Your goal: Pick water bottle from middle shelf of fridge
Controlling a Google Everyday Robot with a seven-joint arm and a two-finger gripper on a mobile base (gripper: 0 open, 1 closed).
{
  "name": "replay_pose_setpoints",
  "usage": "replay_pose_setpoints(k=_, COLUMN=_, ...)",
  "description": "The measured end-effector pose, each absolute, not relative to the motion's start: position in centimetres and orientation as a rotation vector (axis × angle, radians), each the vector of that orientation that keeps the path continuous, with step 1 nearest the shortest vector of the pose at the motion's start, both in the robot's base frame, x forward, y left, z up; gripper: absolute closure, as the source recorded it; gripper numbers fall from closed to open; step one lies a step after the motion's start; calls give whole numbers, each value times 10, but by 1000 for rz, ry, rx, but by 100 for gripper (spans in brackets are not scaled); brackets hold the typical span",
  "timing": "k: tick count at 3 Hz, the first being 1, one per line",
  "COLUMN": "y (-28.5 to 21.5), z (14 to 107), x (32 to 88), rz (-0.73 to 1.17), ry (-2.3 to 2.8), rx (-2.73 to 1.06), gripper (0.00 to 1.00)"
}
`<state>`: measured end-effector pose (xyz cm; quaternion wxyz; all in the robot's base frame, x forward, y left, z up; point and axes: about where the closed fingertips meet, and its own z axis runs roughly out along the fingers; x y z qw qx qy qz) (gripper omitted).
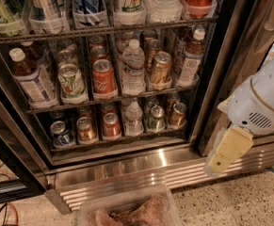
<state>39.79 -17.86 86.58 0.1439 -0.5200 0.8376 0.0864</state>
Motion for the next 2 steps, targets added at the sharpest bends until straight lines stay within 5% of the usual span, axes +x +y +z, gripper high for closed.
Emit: replay_pose_setpoints(k=2, y=-165, z=850, x=400, rz=306, ry=2426, rx=-1378, gripper=0)
